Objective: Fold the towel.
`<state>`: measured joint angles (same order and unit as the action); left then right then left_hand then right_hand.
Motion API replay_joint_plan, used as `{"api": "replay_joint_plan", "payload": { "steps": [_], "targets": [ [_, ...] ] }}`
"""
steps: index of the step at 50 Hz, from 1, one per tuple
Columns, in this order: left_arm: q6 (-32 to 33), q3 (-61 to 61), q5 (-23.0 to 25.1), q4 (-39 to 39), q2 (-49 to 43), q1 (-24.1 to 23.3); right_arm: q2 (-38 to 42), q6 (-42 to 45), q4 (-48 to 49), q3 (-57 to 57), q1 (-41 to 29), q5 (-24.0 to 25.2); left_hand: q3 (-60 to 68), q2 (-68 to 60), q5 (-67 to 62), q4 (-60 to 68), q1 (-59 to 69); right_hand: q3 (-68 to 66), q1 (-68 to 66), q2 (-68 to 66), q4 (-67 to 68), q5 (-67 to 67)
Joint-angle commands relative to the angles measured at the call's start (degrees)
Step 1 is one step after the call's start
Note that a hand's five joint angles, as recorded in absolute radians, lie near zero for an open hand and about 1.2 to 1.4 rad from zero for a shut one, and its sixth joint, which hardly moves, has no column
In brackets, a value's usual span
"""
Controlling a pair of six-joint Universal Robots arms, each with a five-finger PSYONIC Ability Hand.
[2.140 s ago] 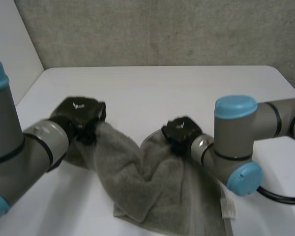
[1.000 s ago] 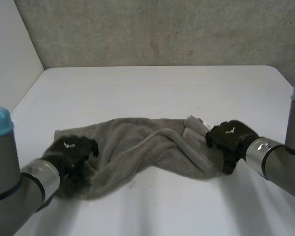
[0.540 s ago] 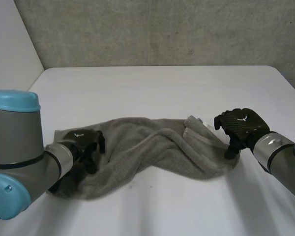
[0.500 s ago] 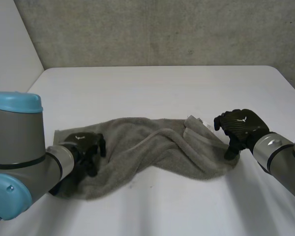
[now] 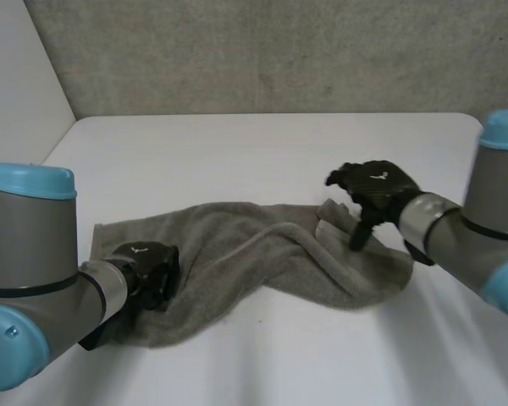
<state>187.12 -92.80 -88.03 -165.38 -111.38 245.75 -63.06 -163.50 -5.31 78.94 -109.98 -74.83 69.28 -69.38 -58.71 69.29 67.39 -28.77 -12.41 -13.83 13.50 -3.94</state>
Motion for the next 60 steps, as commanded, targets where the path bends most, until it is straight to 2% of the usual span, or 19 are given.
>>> {"api": "replay_joint_plan", "payload": {
  "steps": [1,3,5,6,8,9,11,12,13,14,15,16,20,35,50,53,55,57,60],
  "targets": [
    [0.00,-2.21,-0.82,-0.29,4.94,-0.53,11.74,-2.96,-9.28,-14.08,-3.92,1.96,10.72,-10.62,-11.29,10.71,12.61,11.79,-4.57,-3.15,3.48,-3.04],
    [0.17,-2.56,-1.00,-0.29,5.12,-0.53,13.67,-2.70,-10.78,-16.01,-4.36,2.05,10.72,-10.62,-11.29,10.71,12.61,8.76,-7.59,-6.18,6.51,-6.07],
    [0.26,-2.65,-1.09,-0.20,5.12,-0.44,17.08,-1.39,-13.31,-19.42,-4.71,1.35,10.72,-10.62,-11.29,10.71,12.61,-2.95,-19.30,-17.88,18.21,-17.78],
    [0.26,-2.74,-1.00,-0.29,4.95,0.08,17.10,-1.38,-13.33,-19.44,-4.71,1.35,10.72,-10.62,-11.29,10.71,12.61,-3.02,-19.37,-17.95,18.28,-17.85],
    [0.26,-2.74,-1.00,-0.38,4.69,0.26,19.99,0.89,-15.16,-22.68,-4.71,0.74,10.72,-10.62,-11.29,10.71,12.61,-16.08,-32.43,-31.01,31.34,-30.91],
    [0.18,-2.74,-1.00,-0.73,4.25,0.52,20.00,0.90,-15.17,-22.69,-4.71,0.73,10.72,-10.62,-11.29,10.71,12.61,-16.14,-32.49,-31.07,31.40,-30.97],
    [0.18,-2.91,-1.00,-1.43,3.64,0.78,21.23,3.27,-15.61,-24.71,-4.71,-1.19,10.72,-10.62,-11.29,10.71,12.61,-34.52,-50.88,-49.46,49.79,-49.35],
    [0.18,-2.91,-1.00,-1.43,3.63,0.79,21.23,3.28,-15.61,-24.71,-4.71,-1.20,10.72,-10.62,-11.29,10.71,12.61,-34.64,-50.99,-49.58,49.91,-49.47],
    [0.09,-3.17,-0.91,-2.22,3.02,1.22,20.97,4.32,-15.61,-24.97,-4.80,-1.98,2.58,-2.48,-3.16,2.57,4.47,-47.63,-63.98,-62.57,62.90,-62.46],
    [0.09,-3.44,-0.91,-2.92,2.49,1.40,20.97,4.33,-15.61,-24.98,-4.80,-1.99,-14.49,14.59,13.91,-14.50,-12.59,-47.76,-64.11,-62.70,63.03,-62.59],
    [0.09,-3.44,-0.91,-2.93,2.49,1.40,20.44,4.85,-15.26,-24.89,-4.80,-2.25,-14.66,14.76,14.08,-14.67,-12.77,-51.20,-67.55,-66.14,66.47,-66.03],
    [0.09,-3.44,-0.91,-3.36,2.23,1.40,19.39,5.12,-15.17,-24.71,-4.80,-2.69,-19.49,19.59,18.91,-19.50,-17.60,-51.23,-67.58,-66.17,66.50,-66.06],
    [-0.17,-3.35,-0.65,-4.42,2.14,1.40,16.48,4.95,-14.12,-23.13,-4.80,-2.69,-21.38,21.48,20.80,-21.39,-19.49,-51.23,-67.59,-66.17,66.50,-66.06],
    [0.09,-3.88,-0.56,-5.48,0.47,1.58,-0.64,5.65,-7.00,-7.23,-2.96,-1.82,-21.05,21.15,20.47,-21.06,-19.16,-51.23,-67.59,-66.17,66.50,-66.06],
    [0.18,-3.97,-0.65,-6.35,-2.17,0.70,-4.78,6.09,-7.00,-3.27,3.02,-0.50,-21.90,21.99,21.32,-21.90,-20.00,-51.23,-67.59,-66.17,66.50,-66.06],
    [0.35,-4.06,-0.83,-7.32,-2.26,0.70,-5.40,6.00,-6.91,-3.09,3.63,-0.15,-19.37,19.47,18.79,-19.38,-17.48,-51.23,-67.59,-66.17,66.50,-66.06],
    [0.61,-3.71,-1.00,-7.85,-2.61,0.70,-5.58,6.09,-6.91,-3.09,3.99,0.03,6.21,-6.11,-6.79,6.20,8.11,-51.23,-67.59,-66.17,66.50,-66.06],
    [1.14,-3.36,-0.91,-8.20,-2.70,0.70,-5.58,6.18,-6.91,-3.09,4.08,0.21,10.67,-10.58,-11.25,10.66,12.57,-51.23,-67.59,-66.17,66.50,-66.06],
    [3.33,-2.22,-1.00,-9.95,-3.40,0.70,-5.58,6.70,-6.91,-3.62,3.81,0.21,10.72,-10.62,-11.29,10.71,12.61,-51.23,-67.59,-66.17,66.50,-66.06]
  ]
}}
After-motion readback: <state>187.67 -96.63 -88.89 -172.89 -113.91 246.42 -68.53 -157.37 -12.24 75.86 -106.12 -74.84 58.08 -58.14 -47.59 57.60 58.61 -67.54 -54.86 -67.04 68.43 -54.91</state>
